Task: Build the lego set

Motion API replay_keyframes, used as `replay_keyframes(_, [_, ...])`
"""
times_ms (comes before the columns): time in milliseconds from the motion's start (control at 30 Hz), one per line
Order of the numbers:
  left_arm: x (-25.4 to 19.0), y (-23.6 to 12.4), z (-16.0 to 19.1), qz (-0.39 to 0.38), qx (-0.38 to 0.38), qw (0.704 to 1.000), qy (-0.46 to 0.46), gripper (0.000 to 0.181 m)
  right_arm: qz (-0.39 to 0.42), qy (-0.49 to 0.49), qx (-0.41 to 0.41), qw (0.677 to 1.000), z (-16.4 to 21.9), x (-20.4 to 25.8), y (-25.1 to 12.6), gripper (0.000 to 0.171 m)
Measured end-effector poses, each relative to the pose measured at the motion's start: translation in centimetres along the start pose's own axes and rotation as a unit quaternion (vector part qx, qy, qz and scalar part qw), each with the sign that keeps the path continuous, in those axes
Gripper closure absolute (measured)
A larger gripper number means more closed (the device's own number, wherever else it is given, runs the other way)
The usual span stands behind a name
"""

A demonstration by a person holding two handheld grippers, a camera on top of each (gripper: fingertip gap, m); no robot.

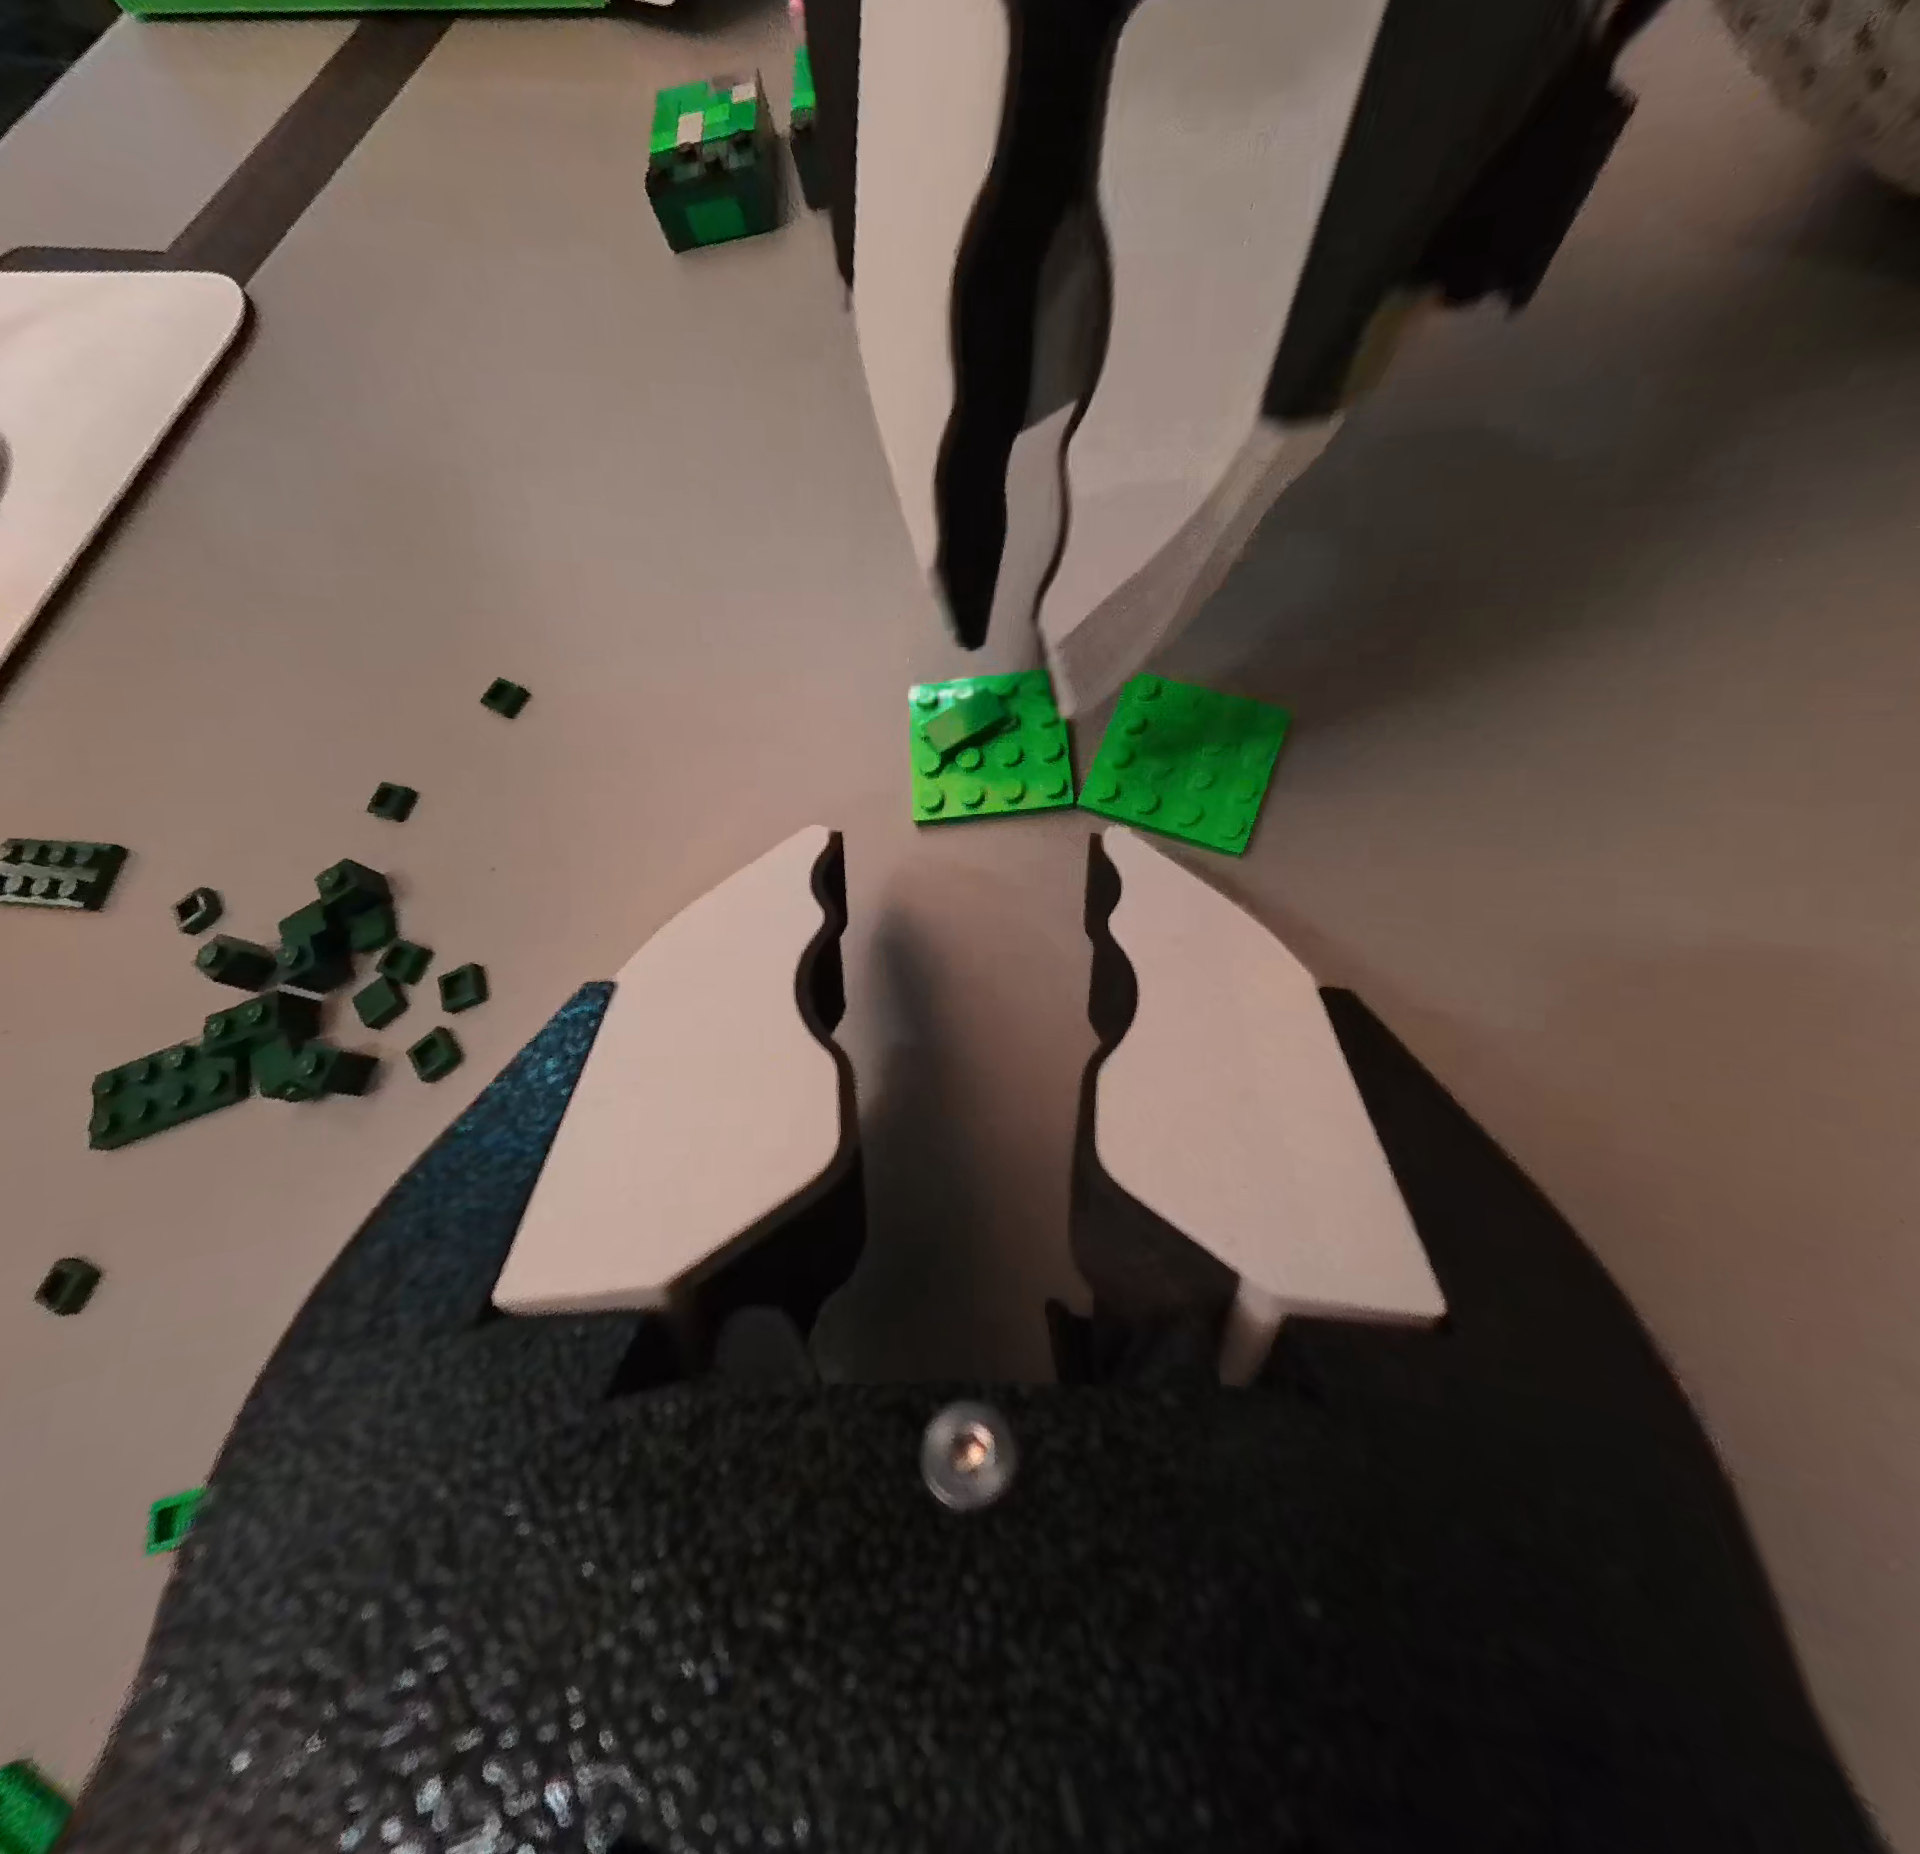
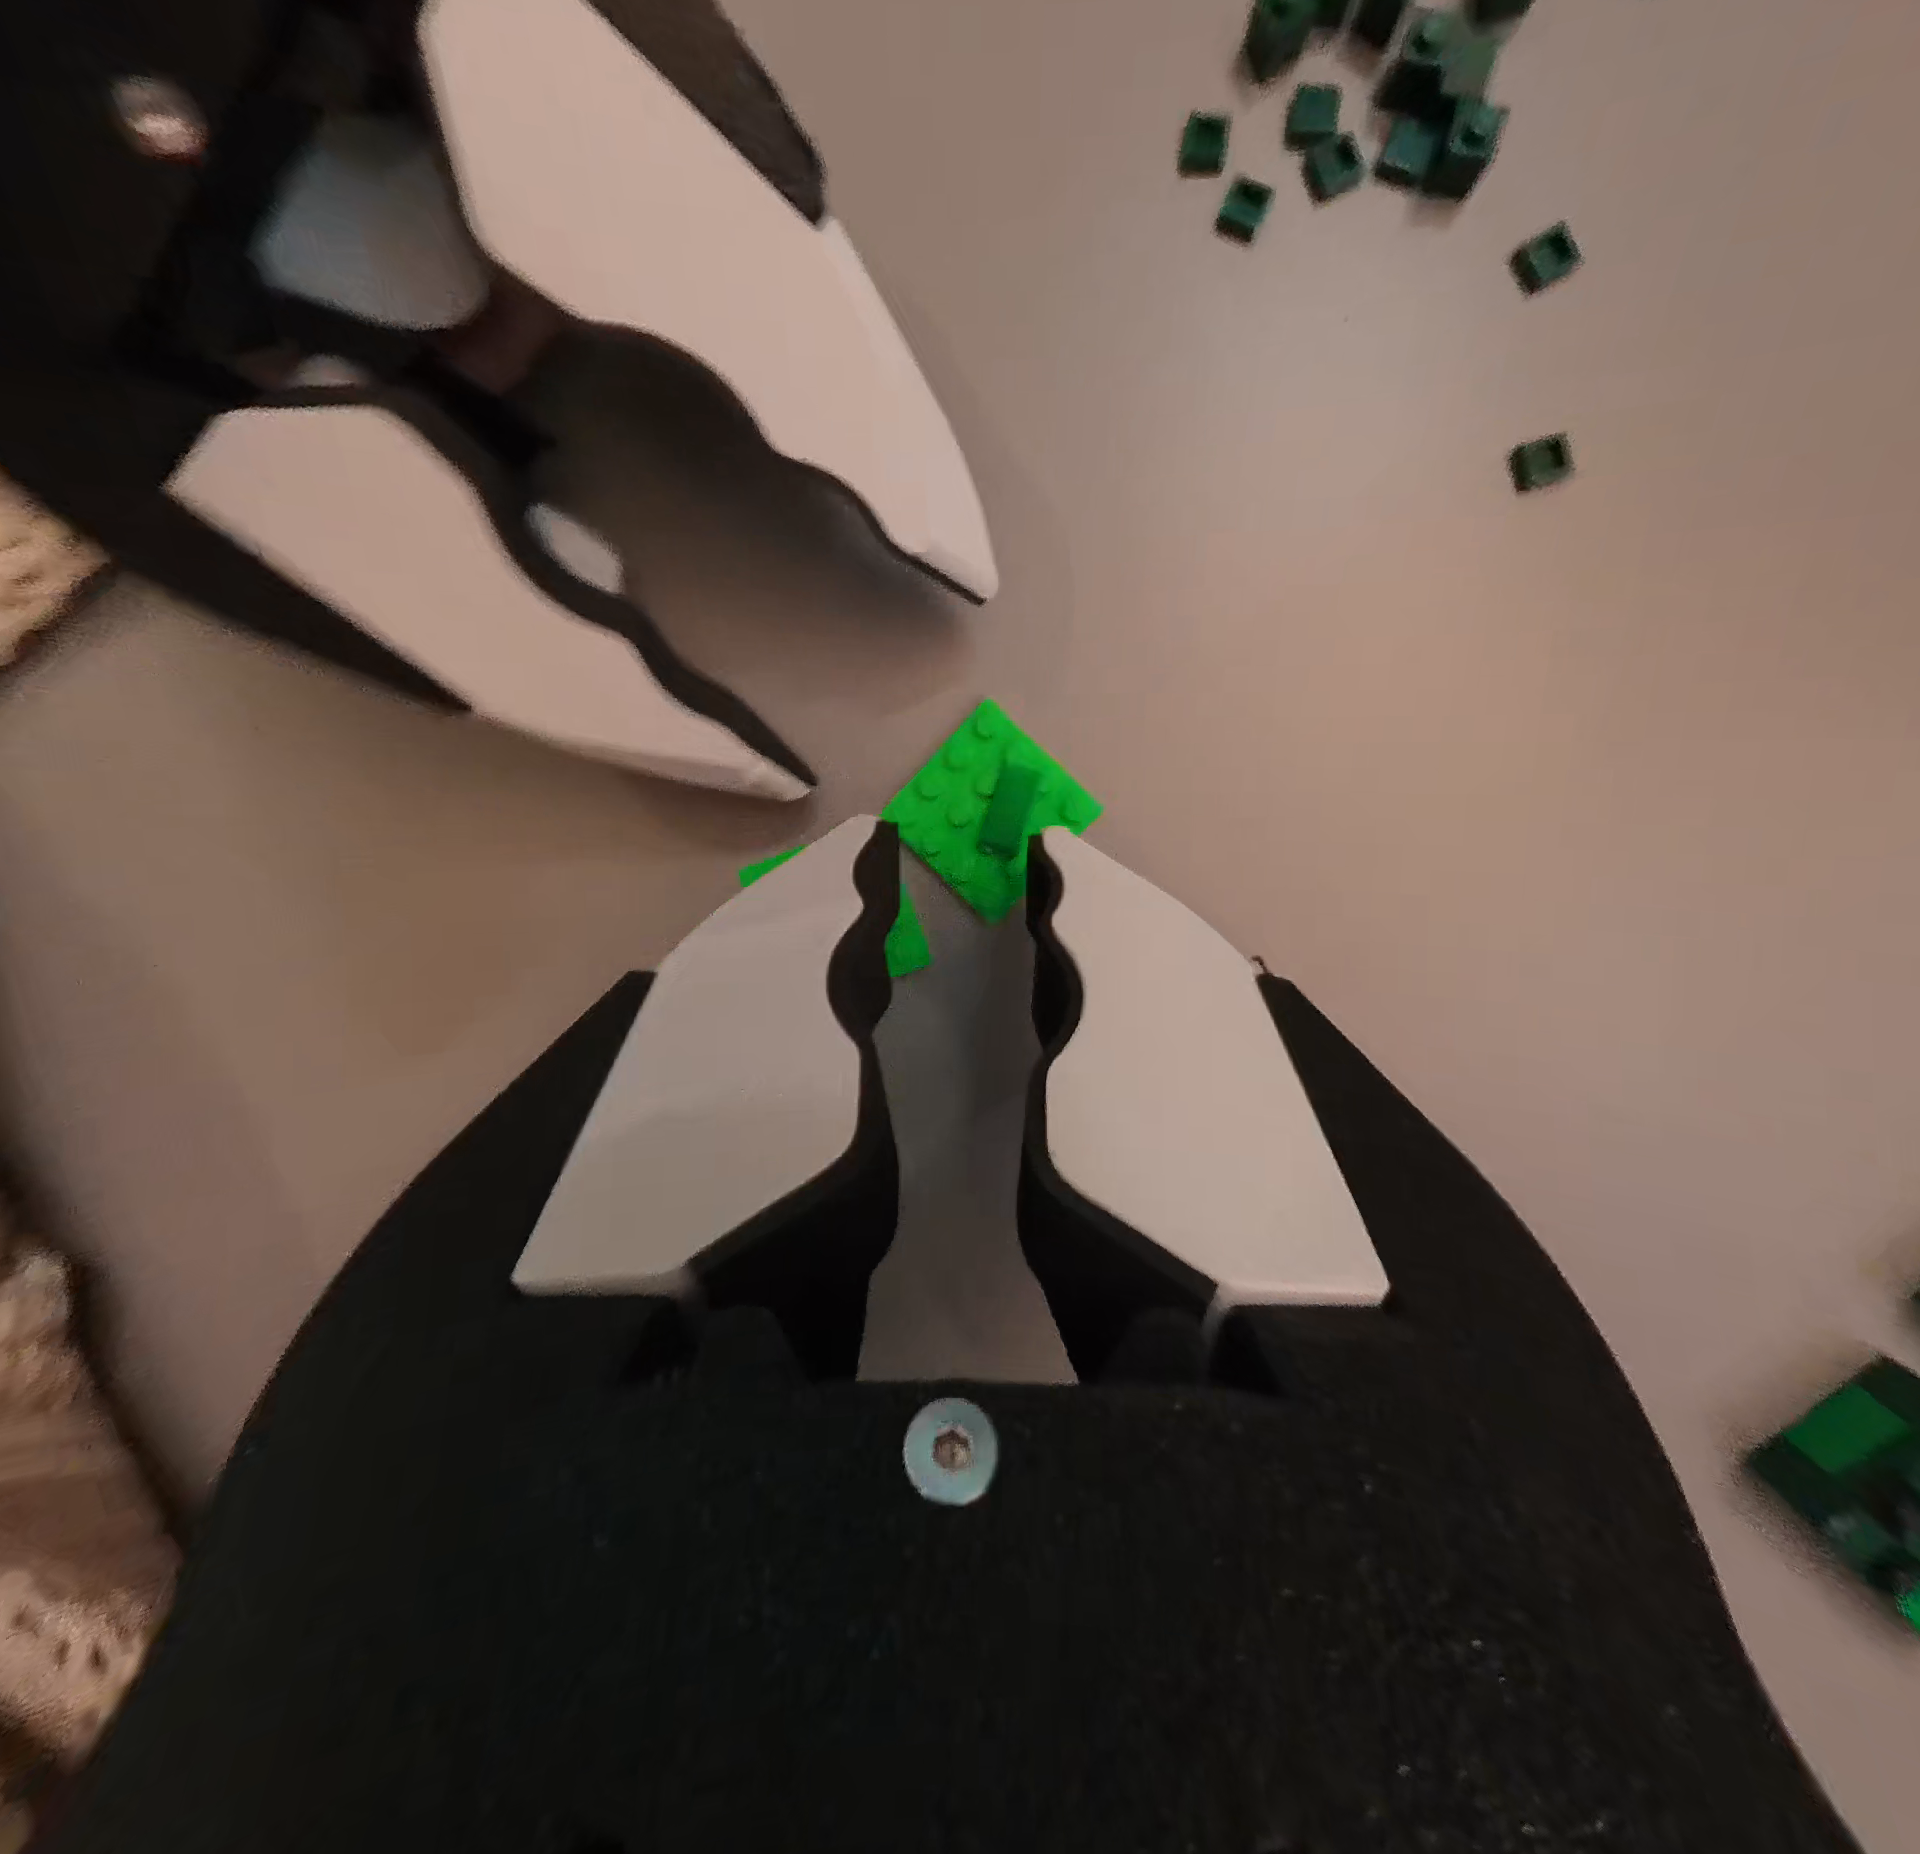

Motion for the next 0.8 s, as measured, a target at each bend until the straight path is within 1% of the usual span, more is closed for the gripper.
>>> replay_keyframes(67, [0.0,0.1,0.0,-0.010,0.001,1.000,0.011,0.139,-0.047,-0.021,-0.041,0.998,0.5,0.1,-0.9,0.149])
replay_keyframes(100, [0.0,0.2,0.0,-0.015,0.000,1.000,0.015,0.141,-0.054,-0.031,-0.056,0.996,1.0,-0.3,-1.1,0.149])
replay_keyframes(200, [0.0,0.4,0.0,-0.021,0.004,1.000,0.023,0.145,-0.039,-0.064,-0.078,0.994,2.8,-1.4,-1.2,0.153])
replay_keyframes(233, [0.0,0.5,0.0,-0.021,0.005,1.000,0.023,0.146,-0.031,-0.075,-0.083,0.993,3.4,-1.5,-1.1,0.154])
replay_keyframes(333, [0.2,0.8,-0.1,-0.015,0.012,1.000,0.016,0.145,-0.032,-0.118,-0.106,0.987,4.4,-0.8,-0.5,0.152])
replay_keyframes(467, [0.4,1.1,0.1,-0.001,0.031,1.000,-0.005,0.145,-0.025,-0.233,-0.150,0.961,4.2,-0.1,0.0,0.153])
replay_keyframes(533, [0.6,0.9,0.1,0.000,0.026,1.000,-0.013,0.145,-0.043,-0.279,-0.155,0.947,4.1,0.5,0.1,0.156])
replay_keyframes(600, [0.6,0.8,0.0,0.002,0.018,1.000,-0.015,0.146,-0.055,-0.288,-0.152,0.944,3.8,0.4,0.3,0.157])
replay_keyframes(700, [0.6,0.7,0.0,0.004,0.019,1.000,-0.015,0.145,-0.094,-0.269,-0.147,0.947,3.5,0.1,0.7,0.157])
replay_keyframes(800, [0.7,0.7,0.4,-0.010,0.030,0.999,-0.009,0.145,-0.096,-0.263,-0.164,0.946,2.7,-0.1,1.0,0.156])
Point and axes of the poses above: each gripper's, where its closed fingertips meet, y out along the fingers, z out of its underside, x = y × z across the jaws, the point moved 4 cm from there along -y, back along the fingers, and after that the axes turned 9 degrees about -y, right-handed, at the moved point
